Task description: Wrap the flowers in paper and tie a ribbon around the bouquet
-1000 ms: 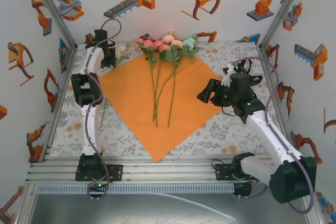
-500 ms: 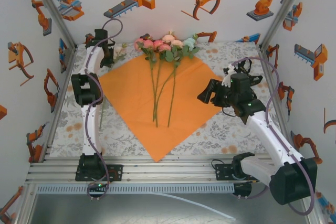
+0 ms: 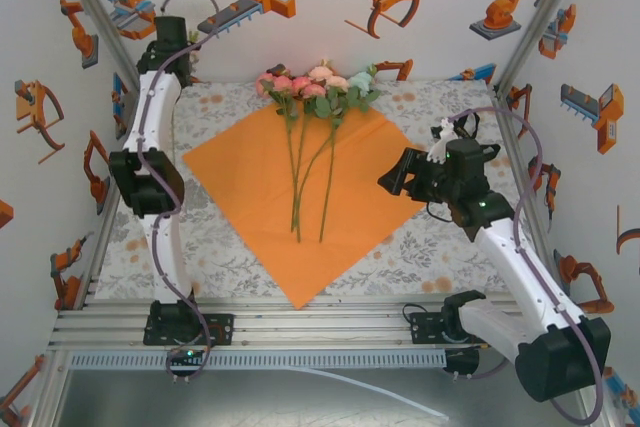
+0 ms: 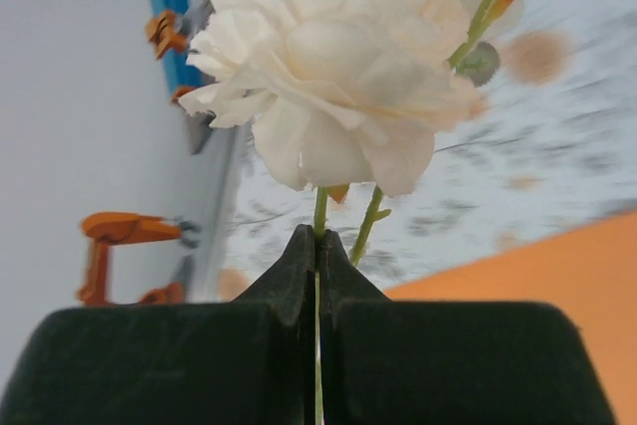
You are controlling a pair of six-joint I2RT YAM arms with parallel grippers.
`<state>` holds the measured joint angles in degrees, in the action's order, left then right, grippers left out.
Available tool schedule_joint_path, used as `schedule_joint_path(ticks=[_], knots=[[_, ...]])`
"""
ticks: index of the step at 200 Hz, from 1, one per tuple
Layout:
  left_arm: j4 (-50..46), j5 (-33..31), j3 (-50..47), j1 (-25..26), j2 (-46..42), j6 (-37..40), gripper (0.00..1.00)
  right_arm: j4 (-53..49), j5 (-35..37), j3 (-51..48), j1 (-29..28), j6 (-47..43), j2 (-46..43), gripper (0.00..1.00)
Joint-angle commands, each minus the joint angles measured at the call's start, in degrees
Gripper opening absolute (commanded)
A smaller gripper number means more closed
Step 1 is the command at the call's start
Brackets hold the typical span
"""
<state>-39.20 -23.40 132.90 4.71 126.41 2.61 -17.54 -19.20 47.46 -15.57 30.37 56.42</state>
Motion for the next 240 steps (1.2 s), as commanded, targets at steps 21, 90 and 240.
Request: schedule_joint_path(ticks=[21,90,240], knots=[[16.5,26.2,-15.3,8.6,-11.3,-26.8,0.00,0.5,-0.6,-0.8,0.1,1.0,-2.6,0.70],[18.3,24.2,3.8,23.1,12.0,-31.1,0.00,-2.8,1.4,-1.8,0.0,-1.5,-6.5,0.71],[14.0,22.7,9.9,23.6,17.2,-28.8,0.36,-3.9,2.8,-1.7,0.1,-2.0,-5.9,0.70]])
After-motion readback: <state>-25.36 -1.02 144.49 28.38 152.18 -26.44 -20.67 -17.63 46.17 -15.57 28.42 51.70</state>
